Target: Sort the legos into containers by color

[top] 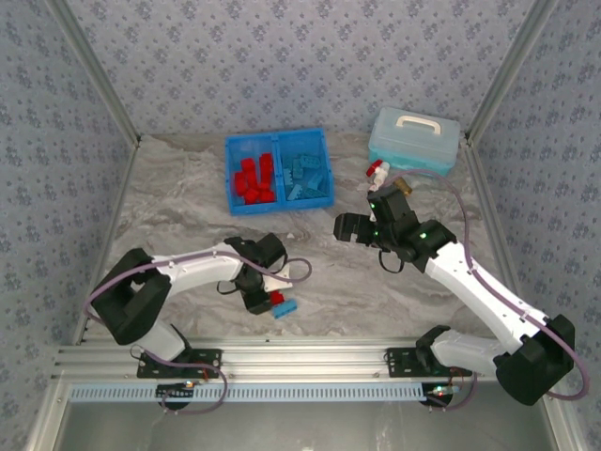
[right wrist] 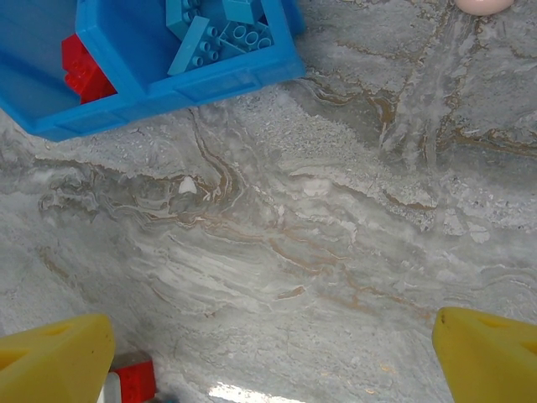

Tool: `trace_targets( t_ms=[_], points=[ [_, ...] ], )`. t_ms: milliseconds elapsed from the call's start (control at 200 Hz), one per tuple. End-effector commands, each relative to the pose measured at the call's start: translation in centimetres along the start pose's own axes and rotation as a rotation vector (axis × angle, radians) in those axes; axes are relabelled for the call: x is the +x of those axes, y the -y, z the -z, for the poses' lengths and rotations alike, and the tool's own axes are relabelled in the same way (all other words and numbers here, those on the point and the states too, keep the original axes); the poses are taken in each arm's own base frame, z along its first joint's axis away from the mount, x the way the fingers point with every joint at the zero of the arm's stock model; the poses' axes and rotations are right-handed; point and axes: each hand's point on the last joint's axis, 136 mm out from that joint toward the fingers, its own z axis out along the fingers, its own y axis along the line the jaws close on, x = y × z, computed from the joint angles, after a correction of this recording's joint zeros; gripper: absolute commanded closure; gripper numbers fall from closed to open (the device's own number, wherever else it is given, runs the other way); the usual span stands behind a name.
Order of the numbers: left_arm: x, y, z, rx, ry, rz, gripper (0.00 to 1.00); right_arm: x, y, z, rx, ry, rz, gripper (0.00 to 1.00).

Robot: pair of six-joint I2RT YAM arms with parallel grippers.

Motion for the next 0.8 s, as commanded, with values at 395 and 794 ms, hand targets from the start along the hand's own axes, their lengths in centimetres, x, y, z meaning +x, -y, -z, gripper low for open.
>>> trace_targets(
  t_ms=[395, 794],
  points=[
    [-5.1, -13.9, 17.8, -0.280, 0.521, 0.441, 0.70, -0.4, -0.1, 0.8, -0.013, 0.017, -0.013, 0.00],
    [-8.9, -28.4, 18.0, -0.315, 0.405, 0.849, 0.74, -0.7, 0.2, 1.9, 0.000, 0.035, -0.015, 0.00]
  ],
)
